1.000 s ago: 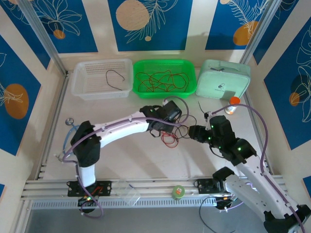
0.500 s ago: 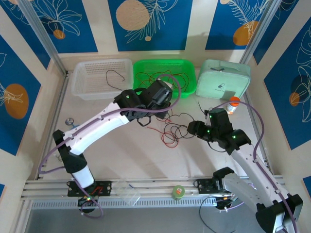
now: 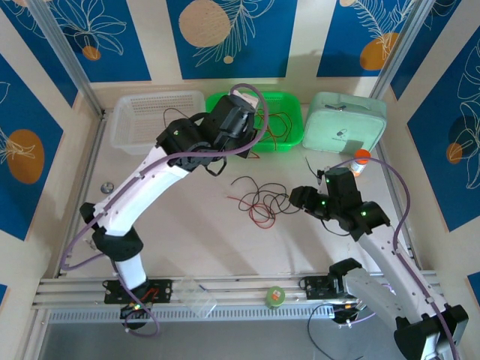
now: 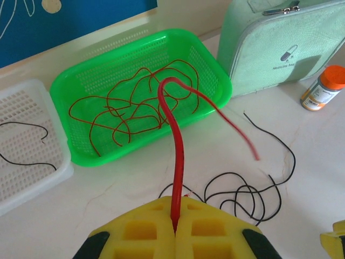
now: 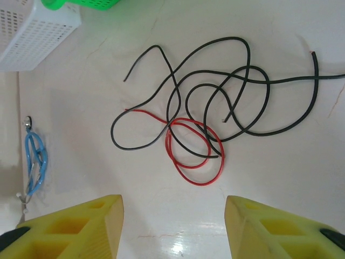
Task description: Untangle the cables
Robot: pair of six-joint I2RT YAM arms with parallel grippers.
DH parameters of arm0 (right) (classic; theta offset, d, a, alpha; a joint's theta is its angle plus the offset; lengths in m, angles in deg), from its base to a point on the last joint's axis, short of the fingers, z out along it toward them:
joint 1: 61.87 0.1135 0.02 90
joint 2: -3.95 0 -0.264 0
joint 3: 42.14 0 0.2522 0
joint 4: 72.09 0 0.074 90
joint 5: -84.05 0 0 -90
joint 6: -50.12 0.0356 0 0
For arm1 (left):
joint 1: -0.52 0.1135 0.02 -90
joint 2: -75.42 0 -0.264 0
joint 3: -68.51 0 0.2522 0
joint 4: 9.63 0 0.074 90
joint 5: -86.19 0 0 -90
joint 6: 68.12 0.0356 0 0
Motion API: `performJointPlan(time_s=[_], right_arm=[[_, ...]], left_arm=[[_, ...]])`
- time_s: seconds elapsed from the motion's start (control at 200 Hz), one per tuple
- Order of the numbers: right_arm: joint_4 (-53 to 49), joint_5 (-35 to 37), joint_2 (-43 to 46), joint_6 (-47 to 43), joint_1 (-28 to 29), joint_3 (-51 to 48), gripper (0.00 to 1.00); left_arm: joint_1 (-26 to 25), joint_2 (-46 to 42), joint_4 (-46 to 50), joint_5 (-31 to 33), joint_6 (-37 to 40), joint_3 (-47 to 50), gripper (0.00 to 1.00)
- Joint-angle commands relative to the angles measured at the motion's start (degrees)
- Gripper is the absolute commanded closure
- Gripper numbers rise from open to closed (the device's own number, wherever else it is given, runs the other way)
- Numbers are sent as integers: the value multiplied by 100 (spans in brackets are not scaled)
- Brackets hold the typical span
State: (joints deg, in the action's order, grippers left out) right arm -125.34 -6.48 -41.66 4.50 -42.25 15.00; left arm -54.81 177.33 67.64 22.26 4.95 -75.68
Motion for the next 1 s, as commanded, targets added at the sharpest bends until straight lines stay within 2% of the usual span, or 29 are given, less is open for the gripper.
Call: performJointPlan(time_s=[0.0,0.11,0.235,0.38,0.49,0.765,0.995], right_arm=[[342,-389,-54,290,-19,-97,47],[608,-518,-167,637,6,-228,47],[838,-560,-194,1083,101,-406,47],[829,-405,-142,1339,265,-496,43],[763,-334,-103,1402,364,-531,43],[758,-174,-85,1611,685,-713,43],[792,-8,-178,1762,895,-734,43]], left_arm=[[52,173,103,125,291,-399,100],[266,521,39,129,508,-895,100],[898,1079,-61,-202,503,-1437,100],[1677,1613,-696,-837,355,-1441,100],[2021,2047,-1359,-1213,425,-1413,100],[2272,3031,-2982,-1250,843,-1312,100],[2351,3876,-3285,-1033,785,-1323,100]])
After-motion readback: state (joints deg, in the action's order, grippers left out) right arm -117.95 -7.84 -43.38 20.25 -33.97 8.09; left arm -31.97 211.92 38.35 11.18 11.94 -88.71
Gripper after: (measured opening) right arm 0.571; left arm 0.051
